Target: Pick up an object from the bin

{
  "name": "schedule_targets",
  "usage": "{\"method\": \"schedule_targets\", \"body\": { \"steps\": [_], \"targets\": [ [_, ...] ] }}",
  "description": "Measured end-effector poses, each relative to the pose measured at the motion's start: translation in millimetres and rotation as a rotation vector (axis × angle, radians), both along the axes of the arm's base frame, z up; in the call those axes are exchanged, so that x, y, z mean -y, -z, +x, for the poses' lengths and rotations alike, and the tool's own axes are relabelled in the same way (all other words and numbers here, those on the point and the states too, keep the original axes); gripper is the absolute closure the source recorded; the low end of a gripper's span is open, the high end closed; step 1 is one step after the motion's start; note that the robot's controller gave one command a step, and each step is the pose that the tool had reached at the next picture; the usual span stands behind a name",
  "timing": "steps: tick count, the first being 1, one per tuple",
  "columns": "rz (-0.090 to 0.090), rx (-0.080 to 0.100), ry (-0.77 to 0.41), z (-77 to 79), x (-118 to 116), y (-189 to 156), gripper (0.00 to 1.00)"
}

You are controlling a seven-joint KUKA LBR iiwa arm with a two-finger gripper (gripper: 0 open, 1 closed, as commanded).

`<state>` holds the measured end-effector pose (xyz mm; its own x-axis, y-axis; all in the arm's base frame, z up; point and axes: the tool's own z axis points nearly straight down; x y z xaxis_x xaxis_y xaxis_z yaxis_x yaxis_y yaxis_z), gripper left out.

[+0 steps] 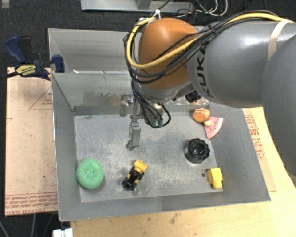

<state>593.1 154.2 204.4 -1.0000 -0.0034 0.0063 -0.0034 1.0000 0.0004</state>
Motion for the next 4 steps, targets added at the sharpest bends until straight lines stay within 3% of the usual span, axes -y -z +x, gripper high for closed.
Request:
{"method": "schedule_targets", "body": {
  "steps": [1, 2, 3, 4],
  "targets": [
    [0.001, 0.007, 0.003, 1.7, 0.9, -4.9, 0.00],
    [0.002, 0.011, -0.097, -17.4, 13.6, 30.8, 0.00],
    [0.002, 0.008, -0.421, -61.7, 44.5, 53.9, 0.00],
    [0.003, 0.007, -0.490, -85.4, 38.2, 95.4, 0.00]
  ]
}}
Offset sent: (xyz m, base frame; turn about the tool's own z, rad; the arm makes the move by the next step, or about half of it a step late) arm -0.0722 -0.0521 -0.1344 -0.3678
